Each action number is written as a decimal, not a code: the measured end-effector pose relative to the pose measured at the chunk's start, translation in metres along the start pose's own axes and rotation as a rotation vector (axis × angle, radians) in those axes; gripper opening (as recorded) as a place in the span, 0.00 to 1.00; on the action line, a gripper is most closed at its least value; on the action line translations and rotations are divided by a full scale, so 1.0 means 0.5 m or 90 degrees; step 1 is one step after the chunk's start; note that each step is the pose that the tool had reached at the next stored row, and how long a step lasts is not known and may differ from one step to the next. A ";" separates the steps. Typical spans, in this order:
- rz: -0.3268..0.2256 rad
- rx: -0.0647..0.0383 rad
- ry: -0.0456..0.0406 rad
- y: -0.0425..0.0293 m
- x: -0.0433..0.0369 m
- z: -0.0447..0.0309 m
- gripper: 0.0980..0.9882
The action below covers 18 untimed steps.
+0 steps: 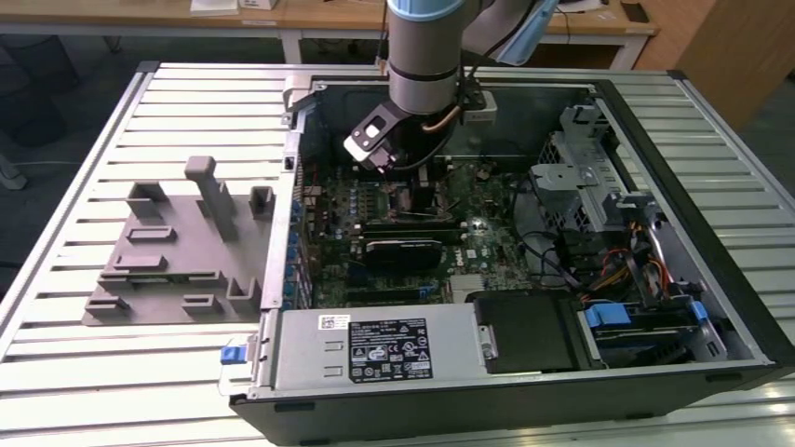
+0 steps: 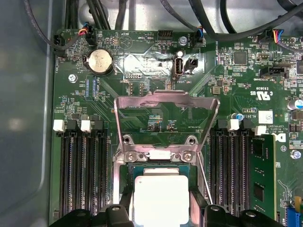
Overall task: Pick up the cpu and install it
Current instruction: 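Place the cpu into insertion slot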
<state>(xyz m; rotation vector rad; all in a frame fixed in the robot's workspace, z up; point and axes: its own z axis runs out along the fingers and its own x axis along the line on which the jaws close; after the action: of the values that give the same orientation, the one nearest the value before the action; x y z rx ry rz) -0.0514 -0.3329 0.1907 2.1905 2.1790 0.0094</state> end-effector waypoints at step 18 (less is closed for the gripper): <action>0.000 0.000 0.0004 -0.004 0.000 0.001 0.50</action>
<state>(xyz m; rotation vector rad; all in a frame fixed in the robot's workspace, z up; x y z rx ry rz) -0.0532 -0.3329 0.1901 2.1906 2.1792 0.0105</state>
